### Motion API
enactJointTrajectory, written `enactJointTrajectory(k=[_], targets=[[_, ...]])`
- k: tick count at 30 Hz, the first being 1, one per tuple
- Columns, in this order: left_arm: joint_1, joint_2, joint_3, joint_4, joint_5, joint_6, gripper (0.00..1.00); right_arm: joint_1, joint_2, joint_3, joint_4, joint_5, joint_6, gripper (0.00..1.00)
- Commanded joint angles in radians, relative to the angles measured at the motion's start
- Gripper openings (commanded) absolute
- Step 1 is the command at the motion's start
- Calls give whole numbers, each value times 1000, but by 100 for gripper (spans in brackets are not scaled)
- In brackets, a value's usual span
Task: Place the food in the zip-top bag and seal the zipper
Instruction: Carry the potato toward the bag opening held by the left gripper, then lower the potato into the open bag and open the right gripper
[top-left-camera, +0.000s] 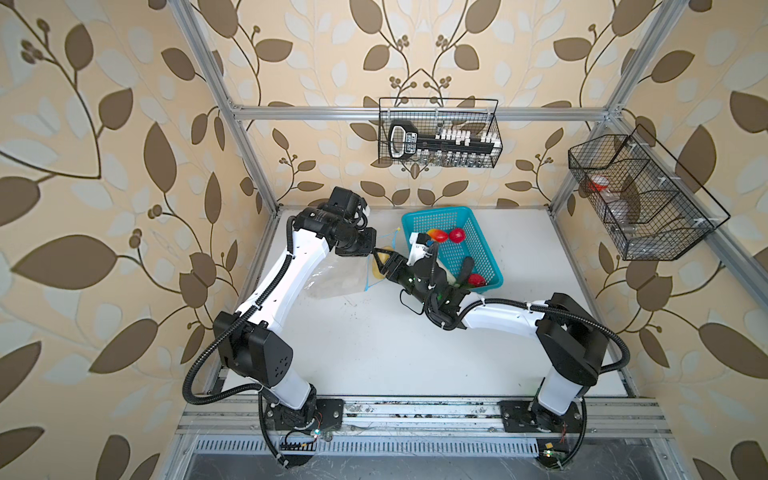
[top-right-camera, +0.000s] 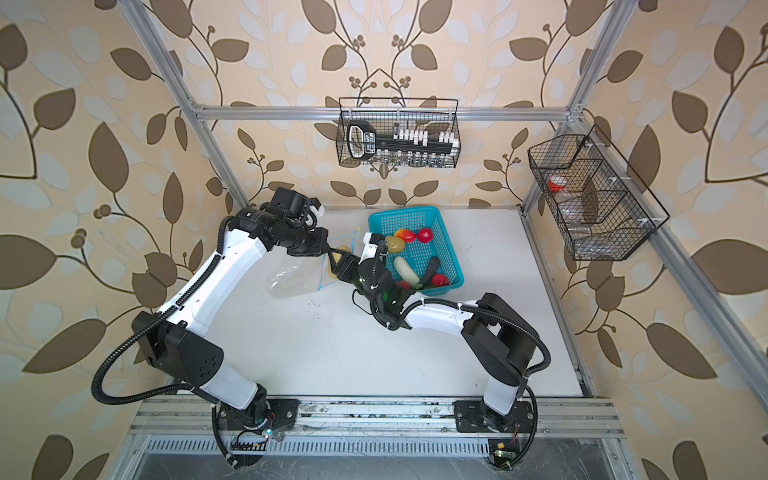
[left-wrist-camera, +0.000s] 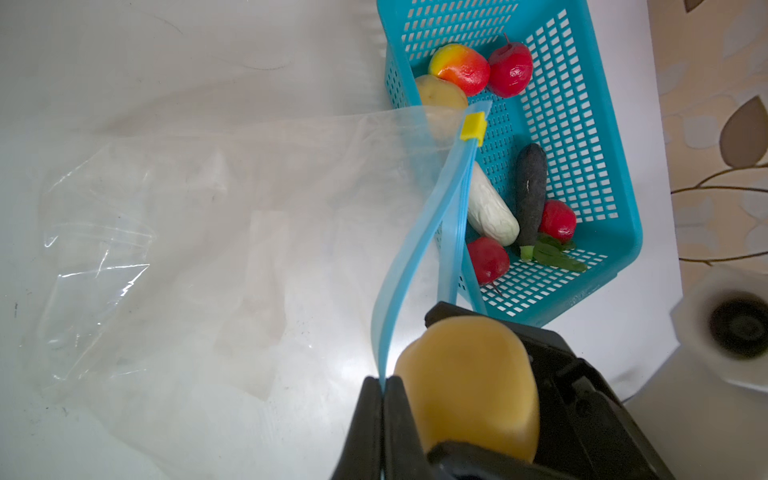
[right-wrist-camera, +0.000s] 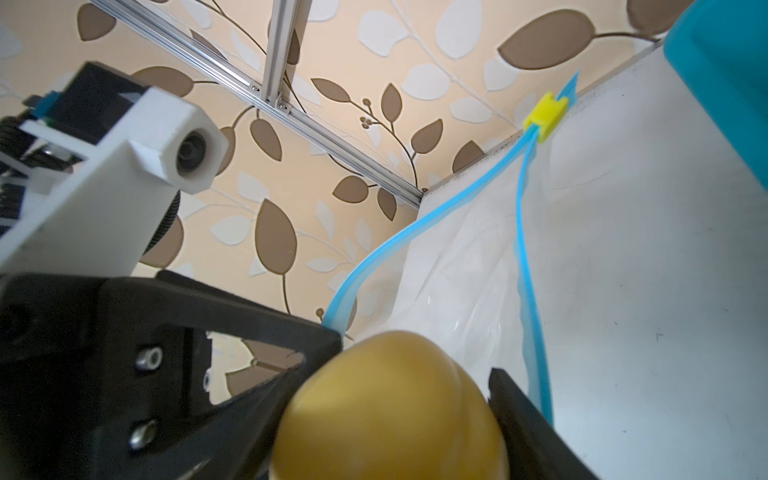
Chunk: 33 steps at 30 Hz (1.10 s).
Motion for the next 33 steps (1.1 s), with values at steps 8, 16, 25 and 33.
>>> enactJointTrajectory(k=[8,16,25,33], targets=[[11,-71,27,38,-75,46,0,5,18,65,-180,-12,14,20],[11,-108,27,61,-29,70,0,14,37,143,-305,2,-31,20],[11,-136,-2,75,-7,67,0,9,70,220,-368,-29,-56,22],[11,-138,-10,75,12,64,0,6,106,332,-464,-45,-73,24]])
